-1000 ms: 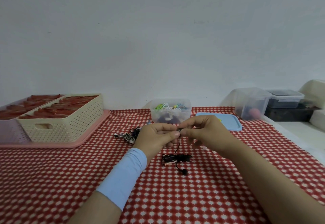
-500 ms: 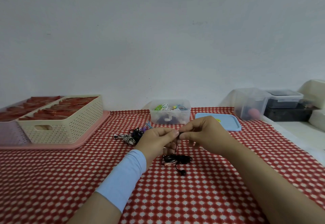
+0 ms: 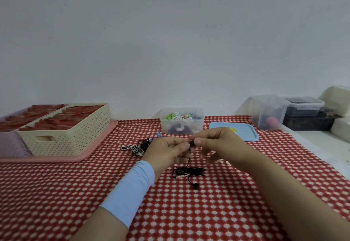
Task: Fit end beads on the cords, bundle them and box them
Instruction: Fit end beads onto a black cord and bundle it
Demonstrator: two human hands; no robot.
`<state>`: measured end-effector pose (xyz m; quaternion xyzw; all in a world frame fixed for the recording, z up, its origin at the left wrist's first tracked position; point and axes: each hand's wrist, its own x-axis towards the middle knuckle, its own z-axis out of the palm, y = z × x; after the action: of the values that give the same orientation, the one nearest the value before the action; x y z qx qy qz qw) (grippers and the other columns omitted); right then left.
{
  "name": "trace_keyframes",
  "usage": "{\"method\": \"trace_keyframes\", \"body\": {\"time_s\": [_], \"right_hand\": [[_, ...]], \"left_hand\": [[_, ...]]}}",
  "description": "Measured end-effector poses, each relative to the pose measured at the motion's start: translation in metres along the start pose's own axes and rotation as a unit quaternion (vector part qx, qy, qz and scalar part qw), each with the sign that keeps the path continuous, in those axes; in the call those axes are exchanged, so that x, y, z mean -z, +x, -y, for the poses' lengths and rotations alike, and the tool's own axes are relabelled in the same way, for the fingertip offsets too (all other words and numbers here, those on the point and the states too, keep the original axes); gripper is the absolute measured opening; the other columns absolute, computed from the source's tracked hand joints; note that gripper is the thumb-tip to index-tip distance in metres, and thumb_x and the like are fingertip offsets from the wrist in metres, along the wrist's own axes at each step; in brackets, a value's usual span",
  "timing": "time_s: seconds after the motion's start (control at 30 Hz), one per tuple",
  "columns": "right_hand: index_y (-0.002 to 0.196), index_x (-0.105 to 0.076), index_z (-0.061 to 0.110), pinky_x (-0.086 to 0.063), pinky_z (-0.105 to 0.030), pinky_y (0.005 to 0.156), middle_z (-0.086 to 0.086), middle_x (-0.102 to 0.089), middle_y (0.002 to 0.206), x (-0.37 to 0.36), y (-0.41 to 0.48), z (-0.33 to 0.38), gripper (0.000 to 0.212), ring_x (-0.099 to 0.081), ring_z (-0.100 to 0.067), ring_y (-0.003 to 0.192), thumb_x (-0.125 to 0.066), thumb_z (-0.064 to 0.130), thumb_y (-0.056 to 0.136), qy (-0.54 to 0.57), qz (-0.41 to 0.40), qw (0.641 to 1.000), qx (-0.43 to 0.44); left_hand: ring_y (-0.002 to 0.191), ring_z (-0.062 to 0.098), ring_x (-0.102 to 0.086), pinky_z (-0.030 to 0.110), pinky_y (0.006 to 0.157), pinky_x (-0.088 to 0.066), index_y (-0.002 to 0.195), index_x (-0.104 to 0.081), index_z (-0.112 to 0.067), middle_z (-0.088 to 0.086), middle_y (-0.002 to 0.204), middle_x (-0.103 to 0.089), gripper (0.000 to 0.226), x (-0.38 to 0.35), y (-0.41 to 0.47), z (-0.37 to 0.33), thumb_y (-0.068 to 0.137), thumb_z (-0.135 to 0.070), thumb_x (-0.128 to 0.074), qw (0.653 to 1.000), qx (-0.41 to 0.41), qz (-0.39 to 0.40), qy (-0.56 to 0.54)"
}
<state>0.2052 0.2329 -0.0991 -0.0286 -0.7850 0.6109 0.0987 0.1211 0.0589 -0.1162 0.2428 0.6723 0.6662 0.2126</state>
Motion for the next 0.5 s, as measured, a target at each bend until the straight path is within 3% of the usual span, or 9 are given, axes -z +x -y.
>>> {"method": "trace_keyframes", "body": {"time_s": [0.13,0.27,0.37,0.5], "right_hand": [[0.099,-0.082,0.015,-0.055,-0.028,0.058,-0.007,-0.075,0.087,0.0008,0.0017,-0.0049,0.015,-0.064,-0.012,0.065,-0.074,0.015,0.087,0.059,0.030,0.996,-0.060],[0.095,-0.083,0.017,-0.055,-0.028,0.056,-0.004,-0.074,0.078,0.0007,0.0045,-0.0089,0.013,-0.064,-0.012,0.063,-0.076,0.014,0.085,0.044,0.038,0.994,-0.093],[0.096,-0.083,0.016,-0.054,-0.027,0.054,-0.006,-0.075,0.081,-0.0007,0.0052,-0.0092,0.020,-0.064,-0.013,0.063,-0.079,0.020,0.077,0.059,0.032,0.994,-0.085],[0.097,-0.082,0.015,-0.056,-0.028,0.057,-0.006,-0.076,0.083,0.0019,0.0057,-0.0082,0.013,-0.065,-0.013,0.064,-0.077,0.015,0.085,0.033,0.007,0.998,-0.054]], "left_hand": [[0.081,0.023,-0.072,0.031,0.074,-0.059,0.094,-0.076,-0.013,0.012,0.090,-0.076,0.012,-0.0018,-0.0004,0.0005,0.089,-0.006,-0.067,1.000,-0.014,0.002,0.026],[0.073,0.015,-0.073,0.022,0.066,-0.057,0.087,-0.076,-0.017,0.007,0.081,-0.077,0.015,-0.0026,-0.0012,0.0021,0.086,-0.003,-0.071,0.996,-0.039,-0.013,0.085],[0.071,0.014,-0.073,0.020,0.065,-0.057,0.090,-0.076,-0.014,0.007,0.082,-0.077,0.014,-0.0029,0.0004,0.0015,0.086,-0.003,-0.070,0.995,-0.046,-0.024,0.082],[0.072,0.015,-0.073,0.022,0.066,-0.058,0.097,-0.075,-0.008,0.010,0.085,-0.077,0.013,-0.0046,0.0021,0.0013,0.087,-0.003,-0.069,0.996,-0.050,-0.022,0.075]]}}
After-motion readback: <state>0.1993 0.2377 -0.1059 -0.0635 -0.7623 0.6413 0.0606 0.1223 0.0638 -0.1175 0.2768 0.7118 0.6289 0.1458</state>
